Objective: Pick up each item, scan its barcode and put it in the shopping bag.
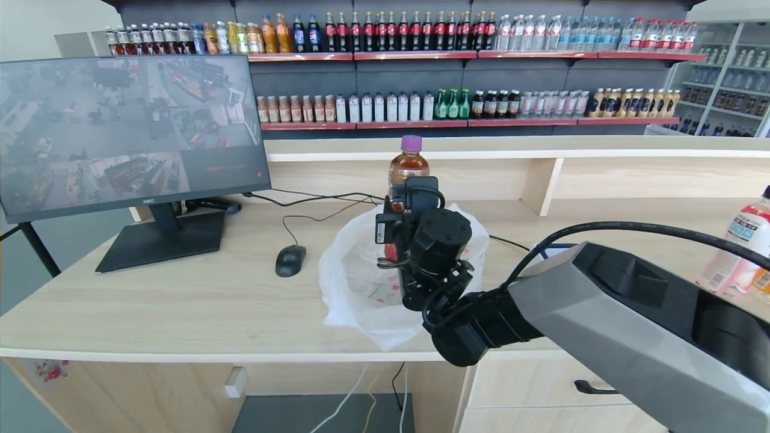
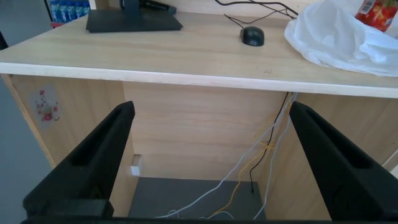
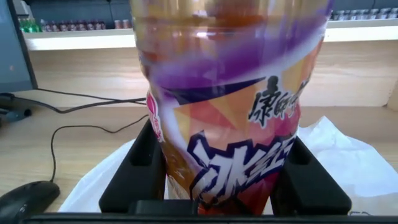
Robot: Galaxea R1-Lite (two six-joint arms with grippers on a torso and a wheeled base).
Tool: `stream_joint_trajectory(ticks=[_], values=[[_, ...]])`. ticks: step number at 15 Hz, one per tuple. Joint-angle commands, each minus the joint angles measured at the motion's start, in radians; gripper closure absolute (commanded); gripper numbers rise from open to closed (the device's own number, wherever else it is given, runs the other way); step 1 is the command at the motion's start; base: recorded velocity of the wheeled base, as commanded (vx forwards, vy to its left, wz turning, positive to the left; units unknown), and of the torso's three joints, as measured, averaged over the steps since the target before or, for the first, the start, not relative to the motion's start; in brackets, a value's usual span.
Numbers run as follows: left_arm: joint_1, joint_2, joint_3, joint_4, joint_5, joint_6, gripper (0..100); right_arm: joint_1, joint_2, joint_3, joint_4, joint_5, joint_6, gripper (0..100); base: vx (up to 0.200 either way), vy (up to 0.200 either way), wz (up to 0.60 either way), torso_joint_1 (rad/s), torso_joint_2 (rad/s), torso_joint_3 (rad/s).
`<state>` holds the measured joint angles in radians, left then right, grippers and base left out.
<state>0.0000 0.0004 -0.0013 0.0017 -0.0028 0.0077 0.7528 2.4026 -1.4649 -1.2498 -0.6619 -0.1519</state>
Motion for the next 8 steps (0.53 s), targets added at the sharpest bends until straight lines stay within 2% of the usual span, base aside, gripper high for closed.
stream_joint_trajectory(ticks=[1, 8], values=[[0.000, 0.000, 0.000, 0.000, 0.001, 0.000, 0, 0.000, 0.033, -0.061, 0.026, 0.001, 0.000, 100, 0.000, 0.000, 0.00, 0.000, 0.00, 0.000], [0.000, 0.000, 0.000, 0.000, 0.000, 0.000, 0, -0.023, 0.096, -0.144, 0.125, 0.004, 0.048, 100, 0.000, 0.000, 0.00, 0.000, 0.00, 0.000]])
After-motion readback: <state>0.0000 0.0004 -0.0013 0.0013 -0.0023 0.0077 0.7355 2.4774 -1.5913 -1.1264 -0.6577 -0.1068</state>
